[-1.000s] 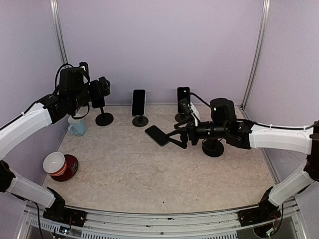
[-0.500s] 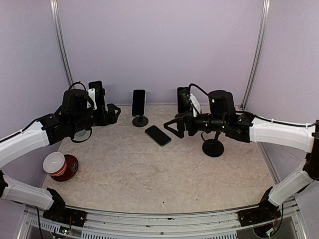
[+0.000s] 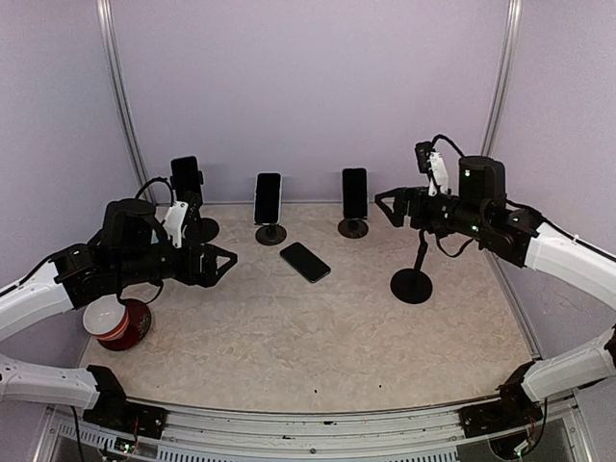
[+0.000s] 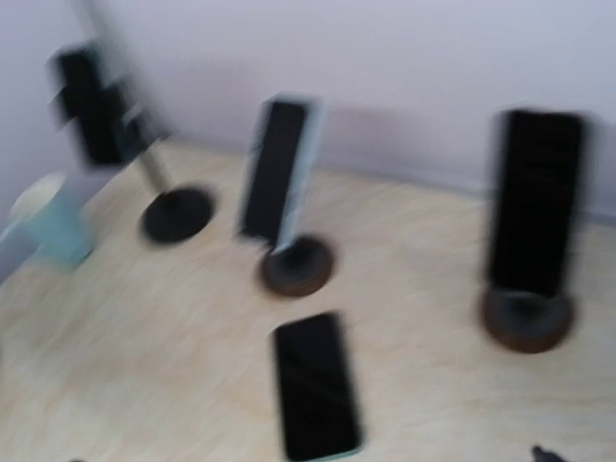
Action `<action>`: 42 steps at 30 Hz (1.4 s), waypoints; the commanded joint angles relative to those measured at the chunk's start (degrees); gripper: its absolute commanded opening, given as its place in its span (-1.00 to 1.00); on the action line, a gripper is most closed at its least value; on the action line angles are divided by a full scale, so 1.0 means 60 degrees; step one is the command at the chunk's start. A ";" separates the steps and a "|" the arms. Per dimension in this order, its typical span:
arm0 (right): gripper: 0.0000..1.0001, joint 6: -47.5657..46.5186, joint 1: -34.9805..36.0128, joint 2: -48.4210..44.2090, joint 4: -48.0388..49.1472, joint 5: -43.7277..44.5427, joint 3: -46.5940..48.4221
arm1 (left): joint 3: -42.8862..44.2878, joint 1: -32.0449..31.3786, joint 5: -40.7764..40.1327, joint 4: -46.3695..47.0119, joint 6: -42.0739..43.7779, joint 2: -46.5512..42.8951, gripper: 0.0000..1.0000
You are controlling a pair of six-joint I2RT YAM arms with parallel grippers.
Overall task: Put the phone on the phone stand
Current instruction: Pick up the phone stand at the center of the board.
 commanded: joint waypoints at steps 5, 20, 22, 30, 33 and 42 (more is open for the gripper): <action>0.84 0.0411 -0.2321 -0.0933 -0.0537 -0.0523 -0.0362 | -0.0956 -0.0053 0.1528 0.0339 0.0587 -0.0732 0.97; 0.36 -0.0730 -0.4493 -0.0807 -0.0412 -0.2289 -0.1307 | -0.1319 -0.0053 0.1718 0.0564 0.0448 -0.0923 0.98; 0.35 -0.0865 -0.4630 -0.0683 -0.0384 -0.2447 -0.1353 | -0.1335 -0.0067 0.1669 0.0545 0.0448 -0.0923 0.97; 0.17 -0.1643 -0.4940 -0.0025 -0.0445 -0.3060 -0.1271 | -0.1365 -0.0123 0.1592 0.0577 0.0428 -0.0881 0.98; 0.18 -0.2032 -0.5109 -0.0044 -0.0296 -0.3294 -0.1394 | -0.1365 -0.0126 0.1594 0.0564 0.0437 -0.0864 0.98; 0.18 -0.2252 -0.5979 0.0350 0.0417 -0.5163 -0.1708 | -0.1336 -0.0127 0.1476 0.0525 0.0492 -0.0950 0.98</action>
